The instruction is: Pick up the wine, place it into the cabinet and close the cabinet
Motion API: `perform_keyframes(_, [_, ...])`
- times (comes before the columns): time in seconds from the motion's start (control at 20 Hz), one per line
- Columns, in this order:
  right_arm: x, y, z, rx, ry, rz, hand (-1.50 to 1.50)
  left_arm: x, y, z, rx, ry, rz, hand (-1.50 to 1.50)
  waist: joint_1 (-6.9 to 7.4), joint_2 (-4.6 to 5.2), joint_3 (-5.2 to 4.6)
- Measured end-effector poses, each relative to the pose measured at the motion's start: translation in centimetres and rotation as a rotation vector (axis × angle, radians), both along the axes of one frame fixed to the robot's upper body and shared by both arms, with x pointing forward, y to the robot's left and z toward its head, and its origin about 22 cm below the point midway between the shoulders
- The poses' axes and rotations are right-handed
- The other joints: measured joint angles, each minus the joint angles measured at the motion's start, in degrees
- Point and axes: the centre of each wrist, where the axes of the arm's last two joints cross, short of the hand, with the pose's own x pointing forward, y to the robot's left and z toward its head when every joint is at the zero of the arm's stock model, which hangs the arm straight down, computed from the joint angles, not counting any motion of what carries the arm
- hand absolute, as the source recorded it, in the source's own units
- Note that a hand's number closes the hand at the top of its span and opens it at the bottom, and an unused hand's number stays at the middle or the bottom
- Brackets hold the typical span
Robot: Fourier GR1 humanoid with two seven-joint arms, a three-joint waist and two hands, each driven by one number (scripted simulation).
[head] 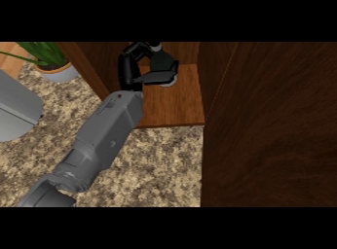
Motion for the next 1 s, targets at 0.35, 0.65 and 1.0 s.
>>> perform_keyframes(0.35, [0.1, 0.1, 0.0, -0.005, -0.008, 0.011, -1.50, 0.2, 0.0, -0.1, 0.006, -0.007, 0.019, 1.50, -0.15, 0.11, 0.00])
perform_keyframes(0.65, [0.1, 0.3, 0.0, -0.002, -0.007, 0.022, -1.50, 0.0, 0.2, -0.8, 0.046, 0.030, 0.034, -1.50, -0.27, 0.17, 0.00])
perform_keyframes(1.0, [0.3, 0.5, 0.2, 0.008, -0.013, 0.026, -1.50, -0.2, 0.4, -1.4, 0.098, 0.053, 0.062, -1.50, -0.45, 0.35, -0.02])
